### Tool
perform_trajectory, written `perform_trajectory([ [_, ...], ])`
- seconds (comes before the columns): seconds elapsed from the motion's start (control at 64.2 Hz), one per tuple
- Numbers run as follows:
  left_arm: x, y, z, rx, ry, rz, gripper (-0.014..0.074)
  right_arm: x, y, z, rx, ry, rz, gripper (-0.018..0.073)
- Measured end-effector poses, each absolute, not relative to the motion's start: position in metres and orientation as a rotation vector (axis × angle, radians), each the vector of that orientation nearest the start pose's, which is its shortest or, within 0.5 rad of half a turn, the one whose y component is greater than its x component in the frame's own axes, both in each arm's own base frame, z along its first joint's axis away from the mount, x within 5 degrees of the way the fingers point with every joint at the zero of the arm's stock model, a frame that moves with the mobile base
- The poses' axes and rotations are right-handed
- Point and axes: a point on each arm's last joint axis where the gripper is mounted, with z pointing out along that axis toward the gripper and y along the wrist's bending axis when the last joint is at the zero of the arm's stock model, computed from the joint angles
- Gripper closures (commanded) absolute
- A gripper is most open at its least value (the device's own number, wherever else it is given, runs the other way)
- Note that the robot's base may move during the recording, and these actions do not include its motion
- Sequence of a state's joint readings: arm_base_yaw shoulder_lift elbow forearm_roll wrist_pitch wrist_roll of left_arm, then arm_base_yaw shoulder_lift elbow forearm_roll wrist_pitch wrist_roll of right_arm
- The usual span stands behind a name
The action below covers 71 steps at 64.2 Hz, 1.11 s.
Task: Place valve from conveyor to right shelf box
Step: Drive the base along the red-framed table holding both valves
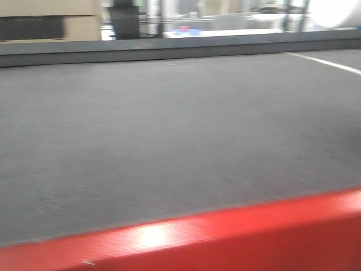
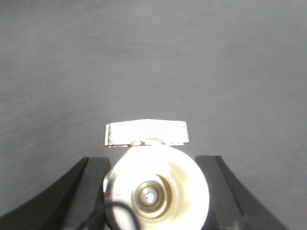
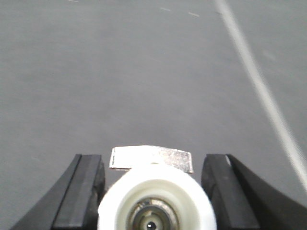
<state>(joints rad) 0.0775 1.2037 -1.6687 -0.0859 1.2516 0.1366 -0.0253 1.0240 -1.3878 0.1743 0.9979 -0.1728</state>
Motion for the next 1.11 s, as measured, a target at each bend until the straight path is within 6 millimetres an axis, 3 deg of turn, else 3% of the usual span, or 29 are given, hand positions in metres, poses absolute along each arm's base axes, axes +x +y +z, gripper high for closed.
perform_trajectory([
  [1.106, 0.2061, 0.0082, 0.4925, 0.08, 2.262, 0.002, 0.0708, 0.1797, 0.0083, 0.467, -0.143, 2.101, 0.086, 0.0713],
])
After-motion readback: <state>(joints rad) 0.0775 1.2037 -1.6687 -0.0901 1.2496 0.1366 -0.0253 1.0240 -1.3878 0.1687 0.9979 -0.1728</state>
